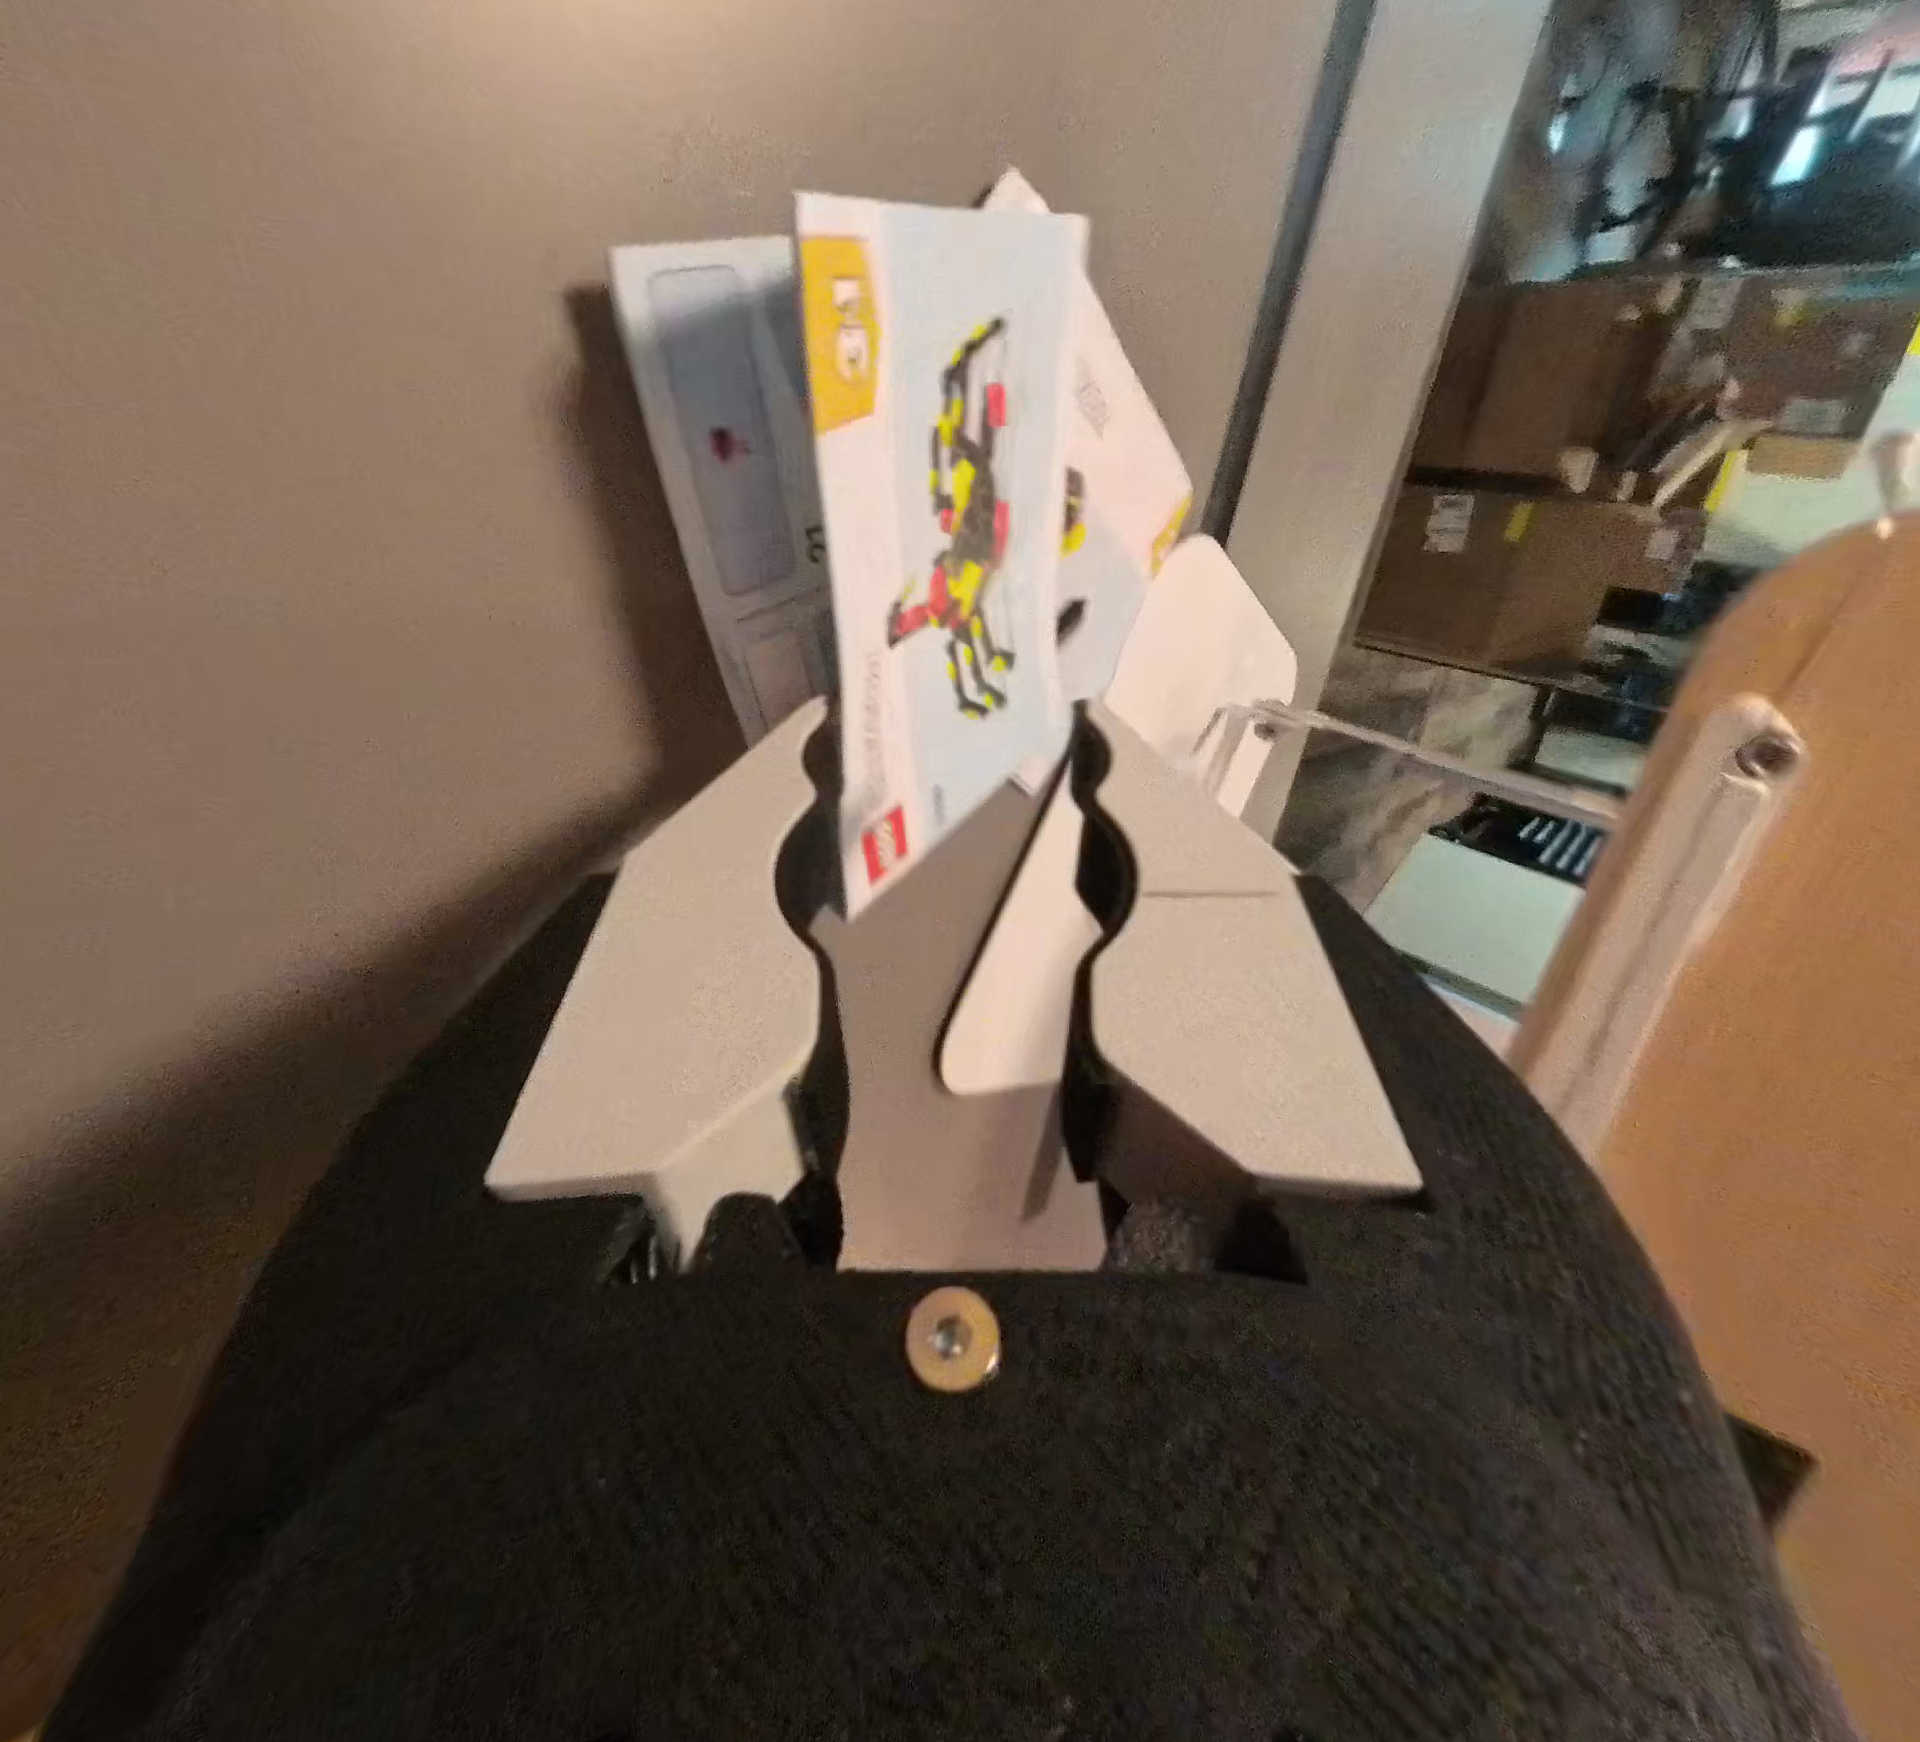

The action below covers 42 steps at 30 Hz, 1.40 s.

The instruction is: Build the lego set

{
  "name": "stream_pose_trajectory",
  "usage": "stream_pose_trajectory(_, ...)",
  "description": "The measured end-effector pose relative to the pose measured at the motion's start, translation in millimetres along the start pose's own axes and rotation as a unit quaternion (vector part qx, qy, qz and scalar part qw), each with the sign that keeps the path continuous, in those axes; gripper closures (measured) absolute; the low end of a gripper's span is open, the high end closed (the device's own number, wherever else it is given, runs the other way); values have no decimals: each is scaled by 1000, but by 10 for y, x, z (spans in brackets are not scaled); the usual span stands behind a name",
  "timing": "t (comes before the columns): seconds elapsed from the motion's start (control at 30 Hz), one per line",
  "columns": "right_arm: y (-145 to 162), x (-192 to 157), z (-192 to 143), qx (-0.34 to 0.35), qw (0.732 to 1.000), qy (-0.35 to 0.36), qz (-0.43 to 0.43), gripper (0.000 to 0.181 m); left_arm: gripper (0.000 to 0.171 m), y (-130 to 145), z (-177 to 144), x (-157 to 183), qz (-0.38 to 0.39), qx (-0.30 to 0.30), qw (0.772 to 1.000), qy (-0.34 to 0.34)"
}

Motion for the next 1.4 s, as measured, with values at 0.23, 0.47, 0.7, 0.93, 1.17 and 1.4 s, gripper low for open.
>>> stream_pose_trajectory(0.23, -4, 845, -960, 15, 996, -14, 87, 121, 117, -2, 14, 49, 22, -7, 1000, -3)
stream_pose_trajectory(0.47, -990, 261, -2347, 154, 920, -349, 90, 181, 117, -2, 56, 169, 78, -26, 997, -9)
stream_pose_trajectory(0.7, -1080, -173, -2271, 57, 942, -327, 41, 177, 117, 9, 89, 269, 117, -40, 992, -16)
stream_pose_trajectory(0.93, -1052, -327, -2215, 47, 953, -295, 43, 173, 117, 27, 124, 347, 154, -58, 986, -31)
stream_pose_trajectory(1.17, -1000, -407, -2223, 45, 956, -286, 54, 173, 117, 7, 88, 254, 115, -44, 992, -28)
stream_pose_trajectory(1.4, -978, -466, -2179, 32, 939, -338, 60, 178, 116, 14, 103, 285, 131, -51, 990, -27)
Point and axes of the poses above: each gripper's, where its closed fingertips meet, z out along the fingers, y out of its underside, x = y × z across the jaws, the point moved 6 cm from there along -z, back along the fingers, and after that the axes turned 11 degrees about y, right-handed, at the moved point
